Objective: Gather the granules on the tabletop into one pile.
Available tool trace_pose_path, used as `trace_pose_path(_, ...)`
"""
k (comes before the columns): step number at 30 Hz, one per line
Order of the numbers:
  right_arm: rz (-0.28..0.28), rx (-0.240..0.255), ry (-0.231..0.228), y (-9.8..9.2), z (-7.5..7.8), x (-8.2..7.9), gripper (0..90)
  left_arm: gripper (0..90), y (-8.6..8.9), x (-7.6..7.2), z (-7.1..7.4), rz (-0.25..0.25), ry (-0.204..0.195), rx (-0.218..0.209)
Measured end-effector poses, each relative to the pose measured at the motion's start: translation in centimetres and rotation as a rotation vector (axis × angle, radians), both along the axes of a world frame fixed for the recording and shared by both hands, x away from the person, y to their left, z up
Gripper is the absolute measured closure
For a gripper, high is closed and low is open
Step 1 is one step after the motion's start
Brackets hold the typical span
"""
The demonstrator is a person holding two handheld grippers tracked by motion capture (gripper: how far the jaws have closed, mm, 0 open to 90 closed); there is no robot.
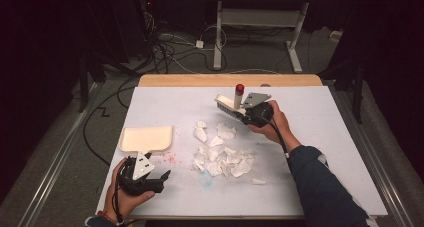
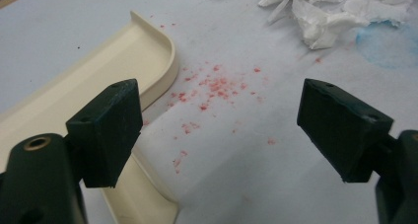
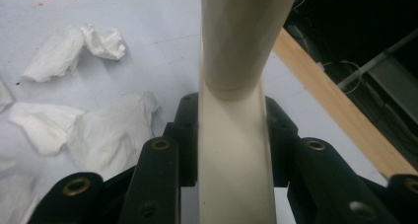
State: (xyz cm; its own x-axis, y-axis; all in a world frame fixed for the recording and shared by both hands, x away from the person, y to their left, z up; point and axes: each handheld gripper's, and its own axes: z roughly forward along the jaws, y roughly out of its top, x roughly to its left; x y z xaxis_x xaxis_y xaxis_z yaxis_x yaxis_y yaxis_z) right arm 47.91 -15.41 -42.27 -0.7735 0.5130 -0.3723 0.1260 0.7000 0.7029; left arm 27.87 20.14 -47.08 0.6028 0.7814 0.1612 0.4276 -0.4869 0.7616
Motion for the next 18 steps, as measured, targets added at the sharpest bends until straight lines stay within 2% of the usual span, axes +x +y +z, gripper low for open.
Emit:
trace_pose_path(1,0.000,0.000,0.000,0.0,0.0,0.0,68.0,16.6,0.0,0.0,0.0,0.000,0.001,-0.002)
trace_pose_path(2,0.003,-0.008,0.000,1.0,-0.5,0.5,68.1,16.6,0.0,0.0,0.0,-0.001,0.003,-0.003)
trace_pose_path(4,0.012,0.016,0.011,1.7,-0.7,0.8,68.1,16.6,-0.1,0.0,0.0,-0.003,0.002,-0.002)
trace_pose_path(7,0.036,0.008,0.007,2.9,-1.0,0.9,68.0,16.6,-0.1,-0.1,0.0,-0.006,0.008,-0.006)
trace_pose_path(11,0.055,0.011,0.015,3.9,-1.3,0.7,68.0,16.6,-0.2,-0.1,-0.1,-0.012,0.015,-0.004)
trace_pose_path(14,0.101,-0.003,0.026,4.9,-1.6,0.0,68.0,16.6,-0.2,-0.1,-0.1,-0.013,0.017,-0.008)
trace_pose_path(18,0.135,0.037,0.039,5.1,-1.7,-0.2,67.9,16.6,-0.2,-0.2,0.0,-0.018,0.017,-0.007)
